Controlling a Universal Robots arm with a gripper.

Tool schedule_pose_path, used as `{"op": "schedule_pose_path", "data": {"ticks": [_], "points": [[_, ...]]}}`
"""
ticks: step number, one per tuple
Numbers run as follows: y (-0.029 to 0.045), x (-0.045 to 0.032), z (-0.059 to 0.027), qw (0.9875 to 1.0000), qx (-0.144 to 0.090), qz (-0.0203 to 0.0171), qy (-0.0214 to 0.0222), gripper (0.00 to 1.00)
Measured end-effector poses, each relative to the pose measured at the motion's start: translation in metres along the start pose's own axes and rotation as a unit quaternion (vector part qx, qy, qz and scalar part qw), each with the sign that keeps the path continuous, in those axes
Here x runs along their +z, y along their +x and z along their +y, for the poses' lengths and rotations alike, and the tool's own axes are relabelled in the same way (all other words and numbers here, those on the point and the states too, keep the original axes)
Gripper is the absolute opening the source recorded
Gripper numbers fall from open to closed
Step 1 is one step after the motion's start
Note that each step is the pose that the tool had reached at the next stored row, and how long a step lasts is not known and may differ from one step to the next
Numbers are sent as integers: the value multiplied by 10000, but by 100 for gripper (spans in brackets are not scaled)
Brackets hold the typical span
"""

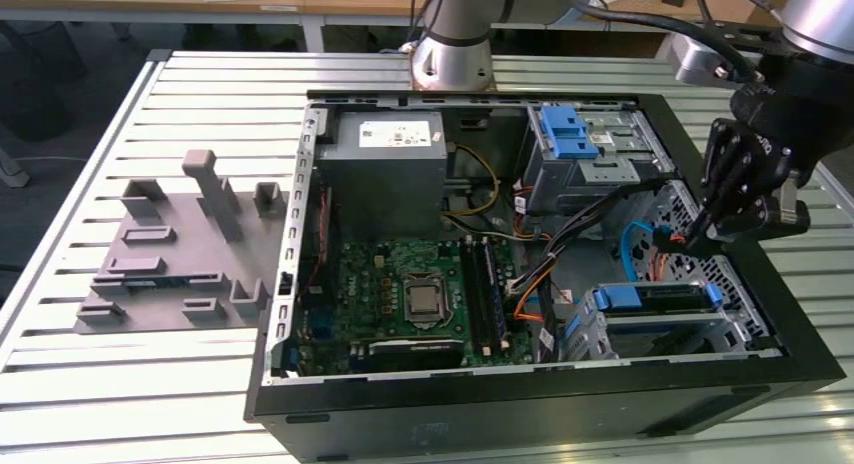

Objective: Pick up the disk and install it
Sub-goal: 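Insert the first disk wire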

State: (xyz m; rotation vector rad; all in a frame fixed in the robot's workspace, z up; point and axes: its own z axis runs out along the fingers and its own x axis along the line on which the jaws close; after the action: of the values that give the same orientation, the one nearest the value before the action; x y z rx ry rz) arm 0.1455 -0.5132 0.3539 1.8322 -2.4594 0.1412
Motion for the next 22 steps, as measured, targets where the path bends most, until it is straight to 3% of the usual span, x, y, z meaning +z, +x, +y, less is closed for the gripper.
{"op": "schedule_pose_path", "data": {"ticks": [7,12,22], "points": [[94,22,49,10000,-56,-34,34,16],[101,34,50,9994,-324,-51,86,16],[195,48,125,9987,-470,-82,199,16]]}}
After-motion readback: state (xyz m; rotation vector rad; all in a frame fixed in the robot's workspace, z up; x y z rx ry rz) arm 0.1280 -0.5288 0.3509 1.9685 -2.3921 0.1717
